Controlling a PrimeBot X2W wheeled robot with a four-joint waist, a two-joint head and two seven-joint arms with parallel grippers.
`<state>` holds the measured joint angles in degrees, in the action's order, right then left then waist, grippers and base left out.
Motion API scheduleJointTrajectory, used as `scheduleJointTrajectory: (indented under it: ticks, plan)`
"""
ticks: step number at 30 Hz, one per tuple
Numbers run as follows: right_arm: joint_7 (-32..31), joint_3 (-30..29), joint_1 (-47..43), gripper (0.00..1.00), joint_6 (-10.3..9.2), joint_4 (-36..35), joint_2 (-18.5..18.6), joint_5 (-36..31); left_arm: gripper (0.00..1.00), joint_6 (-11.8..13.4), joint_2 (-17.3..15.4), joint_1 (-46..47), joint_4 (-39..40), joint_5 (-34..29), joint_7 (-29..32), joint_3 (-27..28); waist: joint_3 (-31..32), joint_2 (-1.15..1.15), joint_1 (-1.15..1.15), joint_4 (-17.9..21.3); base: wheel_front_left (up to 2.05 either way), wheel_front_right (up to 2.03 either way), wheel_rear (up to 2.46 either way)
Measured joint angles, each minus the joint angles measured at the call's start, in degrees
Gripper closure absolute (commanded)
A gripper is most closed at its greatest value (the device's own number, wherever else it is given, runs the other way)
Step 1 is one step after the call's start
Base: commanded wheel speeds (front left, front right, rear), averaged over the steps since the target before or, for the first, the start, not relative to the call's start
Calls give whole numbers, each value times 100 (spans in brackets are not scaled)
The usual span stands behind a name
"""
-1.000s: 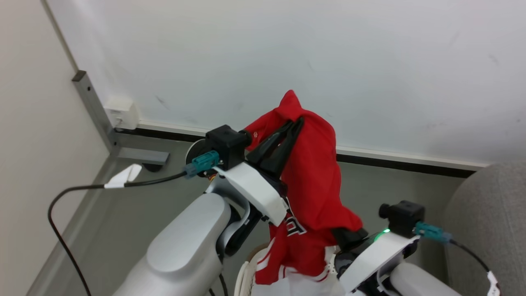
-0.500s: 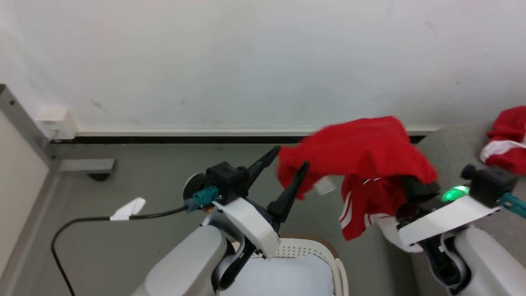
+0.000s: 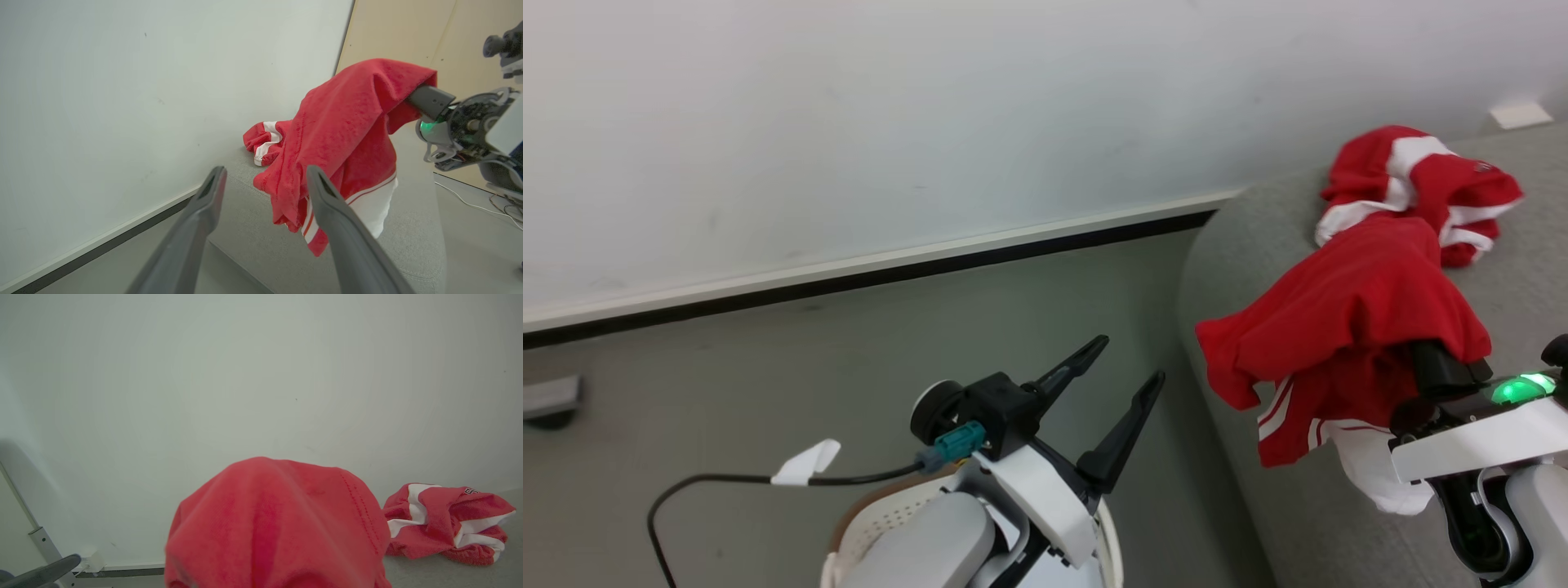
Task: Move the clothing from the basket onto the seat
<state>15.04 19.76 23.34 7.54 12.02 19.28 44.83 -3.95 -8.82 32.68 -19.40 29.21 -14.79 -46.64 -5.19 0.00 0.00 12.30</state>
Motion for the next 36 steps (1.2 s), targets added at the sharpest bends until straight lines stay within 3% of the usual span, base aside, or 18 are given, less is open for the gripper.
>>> scheduleJointTrajectory:
  ticks: [8,14,22,36]
  plan:
    - [0,-213,-226,100,0,-157,1,-121,0,-30,40,-29,-57,-97,-25,-15,-93,0,0,673,0,0,0]
    - [0,-509,-217,100,0,-141,12,-218,0,-51,59,-25,-65,-146,-26,-2,-205,0,0,823,0,0,0]
    - [-40,-1136,714,100,0,344,328,-167,0,-65,-59,209,9,-253,11,19,-640,0,0,682,0,0,0]
    - [-514,-1886,2551,100,0,1781,1422,-271,0,-10,-448,682,387,-352,188,176,-1922,0,1,5,0,0,0]
